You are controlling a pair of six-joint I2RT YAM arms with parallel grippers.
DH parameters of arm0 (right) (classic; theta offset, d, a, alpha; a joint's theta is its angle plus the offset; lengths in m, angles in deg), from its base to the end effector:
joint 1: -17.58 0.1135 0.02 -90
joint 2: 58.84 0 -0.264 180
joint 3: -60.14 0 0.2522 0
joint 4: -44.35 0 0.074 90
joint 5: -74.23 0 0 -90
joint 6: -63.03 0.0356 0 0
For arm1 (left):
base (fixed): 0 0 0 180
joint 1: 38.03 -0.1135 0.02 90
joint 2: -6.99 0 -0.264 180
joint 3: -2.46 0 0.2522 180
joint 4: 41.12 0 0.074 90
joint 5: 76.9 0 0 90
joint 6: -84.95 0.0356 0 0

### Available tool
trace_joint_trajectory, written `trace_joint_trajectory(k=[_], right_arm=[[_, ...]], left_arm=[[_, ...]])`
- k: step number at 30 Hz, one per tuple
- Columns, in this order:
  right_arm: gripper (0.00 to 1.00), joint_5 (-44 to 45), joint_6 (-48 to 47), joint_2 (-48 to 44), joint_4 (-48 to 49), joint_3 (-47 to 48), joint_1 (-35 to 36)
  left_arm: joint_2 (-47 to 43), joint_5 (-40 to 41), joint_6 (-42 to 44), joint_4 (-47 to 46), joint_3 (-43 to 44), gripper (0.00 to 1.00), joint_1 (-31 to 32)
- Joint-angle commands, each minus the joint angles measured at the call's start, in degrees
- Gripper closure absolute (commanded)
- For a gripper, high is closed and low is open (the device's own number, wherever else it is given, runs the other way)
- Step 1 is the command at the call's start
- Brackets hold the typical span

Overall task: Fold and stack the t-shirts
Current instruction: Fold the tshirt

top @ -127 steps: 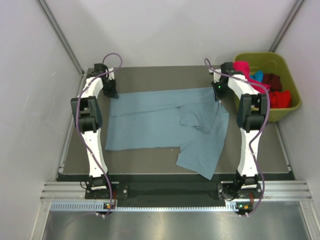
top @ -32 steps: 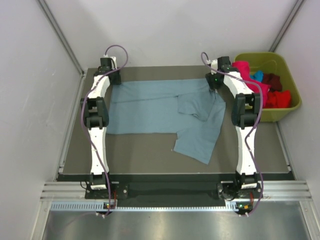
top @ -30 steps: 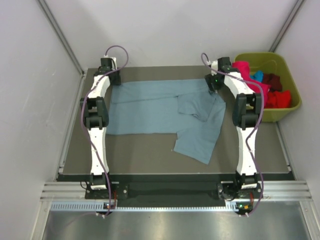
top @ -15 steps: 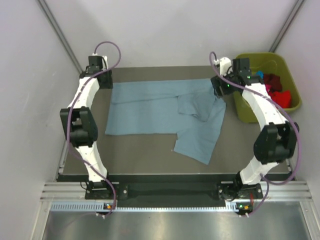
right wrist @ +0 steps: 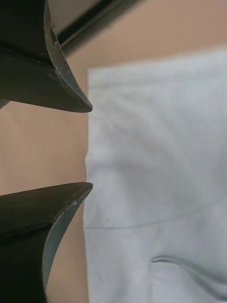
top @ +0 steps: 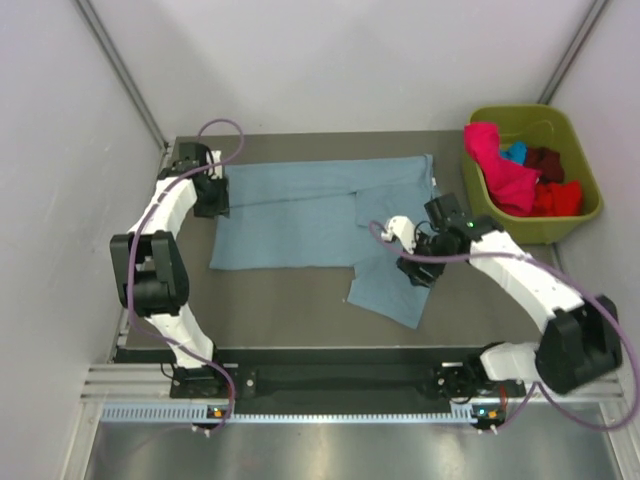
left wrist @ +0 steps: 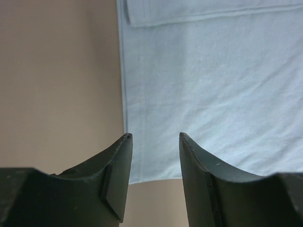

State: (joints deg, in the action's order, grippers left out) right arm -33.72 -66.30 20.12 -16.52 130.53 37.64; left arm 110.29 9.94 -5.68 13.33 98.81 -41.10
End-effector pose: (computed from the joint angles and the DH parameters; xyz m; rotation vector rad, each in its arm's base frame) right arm 0.2374 0.0984 0.2340 -1.4139 2.3221 0.3407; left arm 0.3831 0.0186 0.2437 -0.0667 2.6401 -0.0585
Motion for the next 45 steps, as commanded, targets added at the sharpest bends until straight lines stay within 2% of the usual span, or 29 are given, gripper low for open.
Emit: trace_joint_trajectory(k=[1, 7, 13, 21, 45], right_arm=[[0.39, -3.7, -9.2, -9.7, -4.6, -2.6, 4.5], [0.39, -4.1, -10.5, -11.2, -10.7, -5.1, 11.4], [0.39, -0.7, -8.0, -6.6, -7.1, -7.8, 18.3], [0.41, 3.7, -10.9, -4.0, -4.5, -11.7, 19.2], [0.43, 4.4, -7.2, 2.1, 2.2, -15.5, 22.1]], left_arm=[[-5.0, 2.0, 2.0, -0.4, 0.2, 0.51, -0.1], [-5.9, 5.0, 3.5, -0.4, 0.1, 0.51, -0.3], [-5.7, 4.8, 2.6, -0.9, 0.7, 0.51, -0.4], [-4.3, 4.9, 2.6, -1.0, 2.4, 0.51, -0.7], [-1.9, 4.7, 1.8, -1.5, 3.6, 0.51, -1.3]])
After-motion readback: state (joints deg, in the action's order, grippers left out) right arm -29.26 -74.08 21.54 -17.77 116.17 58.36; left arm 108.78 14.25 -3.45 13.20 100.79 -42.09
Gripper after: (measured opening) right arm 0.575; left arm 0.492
